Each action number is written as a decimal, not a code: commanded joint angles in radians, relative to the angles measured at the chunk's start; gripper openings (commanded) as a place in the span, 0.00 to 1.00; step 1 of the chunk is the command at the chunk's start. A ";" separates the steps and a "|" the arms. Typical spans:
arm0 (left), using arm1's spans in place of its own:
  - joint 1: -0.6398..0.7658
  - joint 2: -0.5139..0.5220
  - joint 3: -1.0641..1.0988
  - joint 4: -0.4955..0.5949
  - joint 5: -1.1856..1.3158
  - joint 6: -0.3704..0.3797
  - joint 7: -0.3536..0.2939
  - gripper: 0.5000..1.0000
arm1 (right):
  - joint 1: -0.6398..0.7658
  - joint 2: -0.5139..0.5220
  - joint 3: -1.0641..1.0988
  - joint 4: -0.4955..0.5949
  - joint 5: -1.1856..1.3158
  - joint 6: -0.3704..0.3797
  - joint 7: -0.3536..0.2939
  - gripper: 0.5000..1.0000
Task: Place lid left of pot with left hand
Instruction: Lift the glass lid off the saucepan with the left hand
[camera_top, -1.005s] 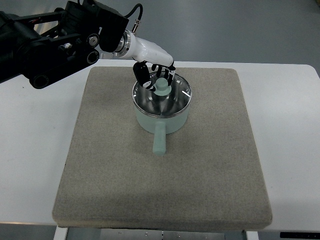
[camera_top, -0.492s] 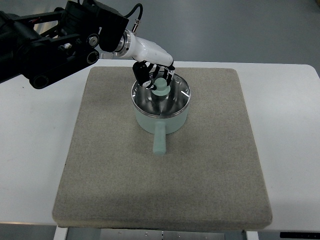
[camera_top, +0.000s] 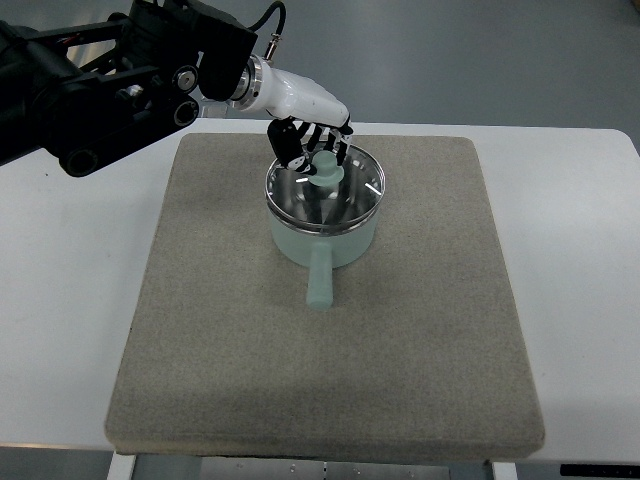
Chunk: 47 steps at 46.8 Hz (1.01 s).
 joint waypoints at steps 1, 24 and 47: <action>-0.002 0.000 0.000 0.000 0.002 -0.001 0.000 0.00 | 0.000 0.000 0.000 0.000 0.000 0.000 0.000 0.84; -0.033 0.023 -0.006 -0.006 0.004 0.002 -0.002 0.00 | 0.000 0.000 0.000 0.000 0.000 0.000 0.000 0.84; -0.043 0.324 -0.037 -0.111 -0.006 0.000 -0.009 0.00 | 0.000 0.000 0.000 0.000 0.000 0.000 0.000 0.84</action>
